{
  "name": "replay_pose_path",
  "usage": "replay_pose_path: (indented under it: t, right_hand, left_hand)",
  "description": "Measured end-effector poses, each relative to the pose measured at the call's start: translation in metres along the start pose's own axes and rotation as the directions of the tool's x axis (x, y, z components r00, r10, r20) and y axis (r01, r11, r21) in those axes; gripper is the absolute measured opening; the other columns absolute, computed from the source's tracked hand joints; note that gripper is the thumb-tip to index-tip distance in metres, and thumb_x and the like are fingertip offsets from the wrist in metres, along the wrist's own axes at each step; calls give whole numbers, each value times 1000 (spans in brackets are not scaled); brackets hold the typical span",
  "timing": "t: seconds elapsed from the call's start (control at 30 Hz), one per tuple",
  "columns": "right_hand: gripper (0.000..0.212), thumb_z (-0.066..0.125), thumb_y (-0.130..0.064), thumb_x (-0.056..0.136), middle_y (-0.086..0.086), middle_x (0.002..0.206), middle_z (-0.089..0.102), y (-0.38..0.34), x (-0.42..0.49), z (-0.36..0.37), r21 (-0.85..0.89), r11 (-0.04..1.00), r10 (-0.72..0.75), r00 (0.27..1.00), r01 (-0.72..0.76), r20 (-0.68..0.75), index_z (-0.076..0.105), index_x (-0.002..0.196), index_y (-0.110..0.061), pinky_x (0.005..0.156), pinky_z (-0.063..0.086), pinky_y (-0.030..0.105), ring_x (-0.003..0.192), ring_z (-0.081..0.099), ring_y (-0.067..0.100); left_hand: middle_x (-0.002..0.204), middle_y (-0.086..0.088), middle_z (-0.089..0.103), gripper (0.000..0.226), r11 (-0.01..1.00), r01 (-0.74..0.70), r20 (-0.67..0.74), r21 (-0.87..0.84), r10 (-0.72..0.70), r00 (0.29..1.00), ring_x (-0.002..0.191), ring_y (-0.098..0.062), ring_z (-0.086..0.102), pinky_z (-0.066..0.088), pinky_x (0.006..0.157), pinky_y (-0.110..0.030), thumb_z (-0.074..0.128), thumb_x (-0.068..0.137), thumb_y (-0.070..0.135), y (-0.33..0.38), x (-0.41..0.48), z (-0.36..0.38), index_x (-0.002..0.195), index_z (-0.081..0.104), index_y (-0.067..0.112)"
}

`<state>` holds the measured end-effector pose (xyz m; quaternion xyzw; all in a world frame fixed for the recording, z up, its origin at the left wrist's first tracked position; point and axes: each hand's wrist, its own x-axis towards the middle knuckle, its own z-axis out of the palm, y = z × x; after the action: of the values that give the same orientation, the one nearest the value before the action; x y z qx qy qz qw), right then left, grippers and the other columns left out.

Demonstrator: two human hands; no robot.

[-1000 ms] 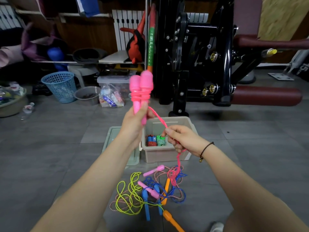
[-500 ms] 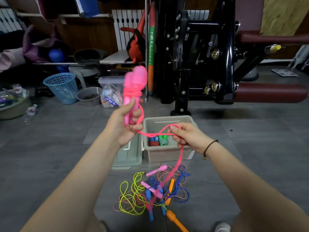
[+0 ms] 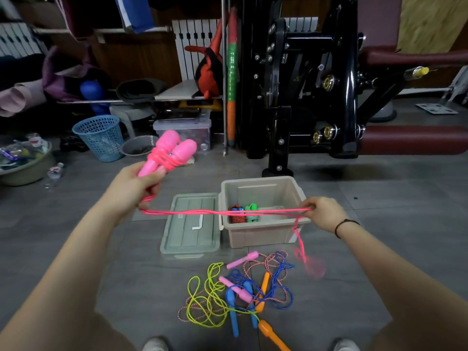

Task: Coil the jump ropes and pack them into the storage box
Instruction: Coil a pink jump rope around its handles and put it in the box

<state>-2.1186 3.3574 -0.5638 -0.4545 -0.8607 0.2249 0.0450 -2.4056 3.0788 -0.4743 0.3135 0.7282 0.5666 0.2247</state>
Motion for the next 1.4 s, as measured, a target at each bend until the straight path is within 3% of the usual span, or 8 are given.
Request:
replay_pose_path:
  t: [0.27, 0.37, 0.5, 0.87, 0.97, 1.13, 1.27, 1.4]
  right_hand:
    - [31, 45, -16, 96, -3, 77, 65, -40, -9, -3, 581, 807, -131, 991, 105, 2, 56, 67, -19, 74, 40, 25, 76, 57, 12]
    - [35, 41, -16, 99, 0, 58, 67, -67, -13, 0, 768, 629, -177, 984, 121, -10, 49, 65, -11, 79, 48, 34, 72, 64, 25]
    - [35, 39, -30, 100, -9, 44, 36, -110, -22, 13, 815, 576, -196, 979, 67, 58, 43, 69, -15, 53, 41, 27, 44, 38, 12]
    - [6, 51, -10, 93, -8, 74, 49, -143, -26, 18, 690, 661, -342, 937, 295, -72, 52, 96, -16, 61, 38, 16, 63, 44, 6]
    - [25, 45, -5, 90, -6, 94, 63, -125, -27, 16, 288, 874, -442, 887, 392, 133, 58, 107, -17, 63, 44, 9, 67, 54, 2]
    - [52, 46, -1, 90, 0, 143, 43, -103, -34, 21, -39, 906, -353, 801, 422, 484, 43, 138, -20, 91, 25, 10, 130, 41, 16]
    - [41, 52, -17, 95, -7, 137, 48, -116, -48, 25, 330, 855, -488, 834, 399, 258, 46, 134, -25, 103, 28, 14, 123, 44, 8]
    - [44, 48, 0, 94, -11, 121, 51, -145, -64, 27, 816, 519, -534, 842, 254, 77, 38, 127, -27, 103, 42, 29, 112, 51, 6]
  left_hand:
    - [75, 2, 75, 15, 933, 29, -7, 359, -28, 1000, 51, -13, 47, 41, 48, -23, 68, 83, 29, -33, -6, 0, 92, 60, 19]
    - [78, -2, 74, 13, 980, 19, 18, 198, -23, 1000, 46, -5, 45, 36, 45, -20, 66, 87, 26, -29, -11, 29, 94, 58, 19]
    - [86, -12, 72, 20, 982, 108, 51, -156, -101, 994, 48, -7, 40, 31, 41, -18, 65, 88, 25, -23, -18, 76, 101, 56, 13]
    - [73, -8, 65, 9, 908, 150, 91, -391, -124, 988, 47, -6, 36, 25, 36, -16, 58, 93, 22, -1, -23, 107, 94, 52, 16]
    - [63, -1, 59, 5, 935, -6, -32, -355, -6, 999, 46, -6, 38, 28, 36, -15, 56, 94, 20, 8, -16, 82, 90, 52, 20]
    - [68, 2, 55, 18, 885, 4, 79, -465, 37, 996, 52, -9, 45, 50, 57, -26, 55, 92, 34, 6, -22, 49, 85, 50, 18]
    - [68, 2, 59, 20, 874, 102, 217, -475, 4, 976, 54, -8, 49, 43, 70, -27, 56, 82, 36, 3, -27, 65, 86, 52, 16]
    - [66, 0, 53, 26, 909, 181, 388, -375, -24, 921, 49, -7, 40, 31, 54, -23, 57, 84, 35, 8, -31, 88, 94, 55, 11]
